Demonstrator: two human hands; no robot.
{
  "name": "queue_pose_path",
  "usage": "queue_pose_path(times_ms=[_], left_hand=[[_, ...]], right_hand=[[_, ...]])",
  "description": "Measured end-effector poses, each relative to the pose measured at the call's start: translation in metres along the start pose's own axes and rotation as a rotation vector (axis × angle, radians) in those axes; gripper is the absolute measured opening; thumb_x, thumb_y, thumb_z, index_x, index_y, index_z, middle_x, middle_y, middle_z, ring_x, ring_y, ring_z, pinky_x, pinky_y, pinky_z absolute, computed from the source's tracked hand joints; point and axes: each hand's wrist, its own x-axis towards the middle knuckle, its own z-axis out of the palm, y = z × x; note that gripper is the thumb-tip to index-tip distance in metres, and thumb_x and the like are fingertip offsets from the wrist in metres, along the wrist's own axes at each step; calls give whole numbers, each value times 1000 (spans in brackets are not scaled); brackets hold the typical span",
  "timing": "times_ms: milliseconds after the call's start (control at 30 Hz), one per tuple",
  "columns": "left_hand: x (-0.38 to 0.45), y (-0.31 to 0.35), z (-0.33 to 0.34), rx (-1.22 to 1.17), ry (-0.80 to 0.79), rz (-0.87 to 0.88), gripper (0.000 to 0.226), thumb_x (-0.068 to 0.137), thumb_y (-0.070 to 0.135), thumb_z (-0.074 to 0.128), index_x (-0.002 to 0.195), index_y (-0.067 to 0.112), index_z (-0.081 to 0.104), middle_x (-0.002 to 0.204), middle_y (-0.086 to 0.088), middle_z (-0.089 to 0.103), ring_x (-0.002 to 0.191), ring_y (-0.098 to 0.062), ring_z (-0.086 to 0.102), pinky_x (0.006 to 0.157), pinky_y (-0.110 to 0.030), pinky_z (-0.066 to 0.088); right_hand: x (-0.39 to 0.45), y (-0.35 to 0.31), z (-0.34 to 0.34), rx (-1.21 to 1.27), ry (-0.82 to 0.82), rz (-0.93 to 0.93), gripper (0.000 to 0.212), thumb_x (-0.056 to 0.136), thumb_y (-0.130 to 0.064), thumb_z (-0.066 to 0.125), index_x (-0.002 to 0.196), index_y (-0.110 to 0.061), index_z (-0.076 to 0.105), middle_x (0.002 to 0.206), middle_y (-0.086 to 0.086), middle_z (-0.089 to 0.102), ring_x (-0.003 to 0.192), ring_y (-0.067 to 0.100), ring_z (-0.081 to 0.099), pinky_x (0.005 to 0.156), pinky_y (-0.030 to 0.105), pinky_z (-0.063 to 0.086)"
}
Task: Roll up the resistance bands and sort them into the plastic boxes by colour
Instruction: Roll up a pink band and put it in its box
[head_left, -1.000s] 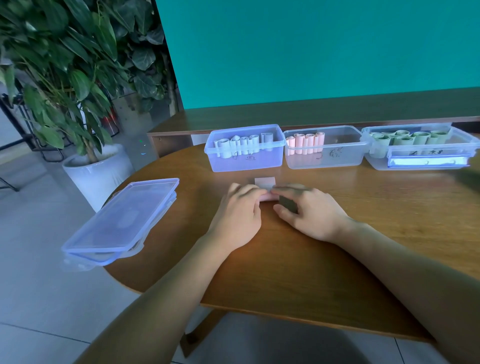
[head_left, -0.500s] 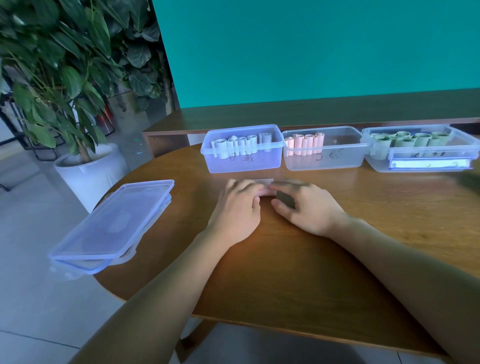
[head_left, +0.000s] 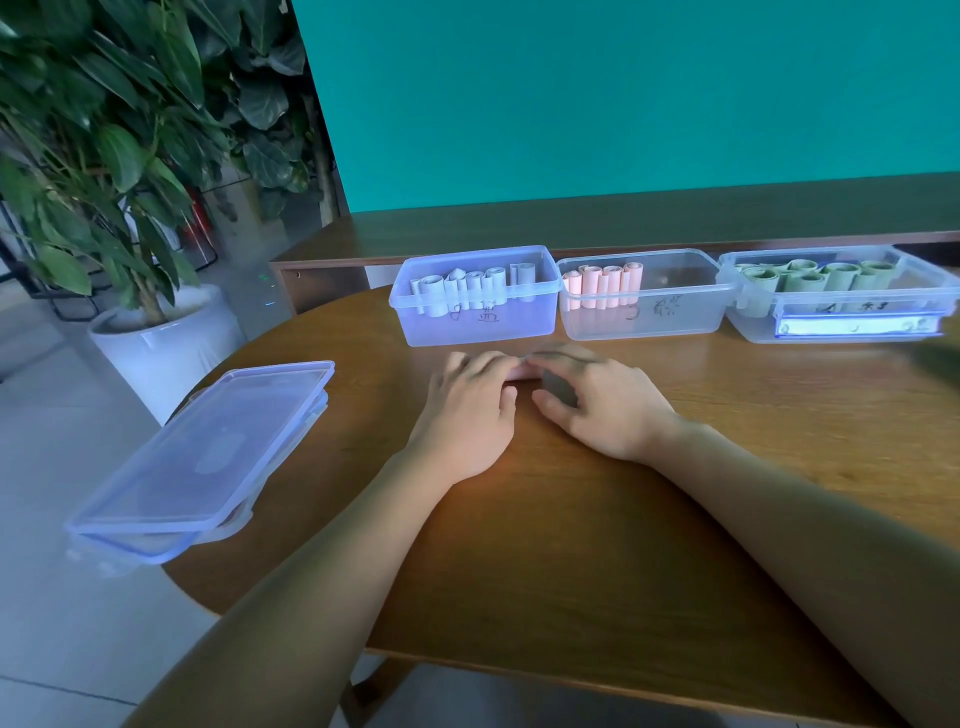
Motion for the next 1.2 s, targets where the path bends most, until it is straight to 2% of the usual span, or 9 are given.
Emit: queue_pose_path(times_ms=[100, 233, 400, 567, 733, 900, 1033, 1133, 1200], left_hand=[[4, -1, 1, -22, -17, -10, 36, 104, 27, 42, 138, 36, 51, 140, 18, 51, 125, -17, 37, 107, -40, 36], [11, -3, 1, -18, -10, -21, 41, 105, 27, 43, 146, 28, 45, 147, 12, 46, 134, -18, 33, 113, -42, 31], [23, -11, 6, -74, 91, 42, 31, 101, 20, 52, 127, 32, 64, 124, 10, 61, 115, -20, 44, 101, -35, 40], [39, -20, 15, -62, 47, -9, 35, 99, 32, 54, 134, 31, 58, 127, 11, 62, 115, -18, 41, 100, -38, 42], [51, -24, 17, -90, 11, -47, 38, 98, 43, 57, 134, 31, 57, 125, 9, 63, 114, -21, 42, 94, -37, 42], [57, -24, 17, -160, 33, -77, 33, 96, 40, 62, 127, 28, 63, 110, 6, 66, 112, -21, 46, 84, -34, 42], [54, -20, 15, -89, 77, -34, 25, 98, 42, 59, 112, 23, 67, 91, 3, 64, 100, -21, 51, 78, -40, 47], [50, -15, 11, -61, 95, 20, 27, 100, 43, 53, 108, 21, 65, 91, 3, 64, 98, -20, 51, 73, -39, 48], [47, -10, 10, -101, 98, 41, 31, 101, 43, 50, 116, 19, 64, 98, 3, 66, 100, -18, 50, 74, -38, 48]], right_hand=[[2, 2, 1, 20, 13, 1, 41, 101, -45, 47, 142, -39, 47, 143, -19, 48, 108, 11, 59, 77, 32, 48], [11, 6, 4, -24, -5, 31, 44, 100, -47, 46, 144, -42, 42, 147, -18, 46, 113, 14, 58, 77, 33, 44], [25, 12, 5, -40, -17, 59, 47, 100, -48, 46, 146, -42, 40, 144, -14, 52, 119, 19, 59, 83, 36, 46], [40, 16, 7, -51, -21, 76, 37, 103, -44, 42, 140, -41, 46, 128, -11, 61, 110, 18, 60, 77, 34, 42], [54, 20, 13, 45, 19, 118, 29, 106, -40, 40, 130, -38, 57, 120, -10, 65, 108, 18, 61, 76, 35, 44], [58, 24, 17, 113, 65, 108, 28, 105, -37, 45, 129, -25, 52, 126, -2, 67, 111, 23, 64, 86, 43, 53], [52, 24, 15, 176, 104, 66, 30, 106, -32, 46, 132, -21, 53, 129, 2, 67, 112, 24, 64, 88, 44, 54], [42, 22, 11, 320, 174, 64, 32, 106, -29, 48, 136, -19, 56, 123, 1, 68, 104, 17, 65, 91, 37, 52], [32, 21, 5, 444, 190, 62, 35, 104, -28, 55, 137, -17, 58, 116, -2, 67, 93, 6, 63, 87, 21, 48]])
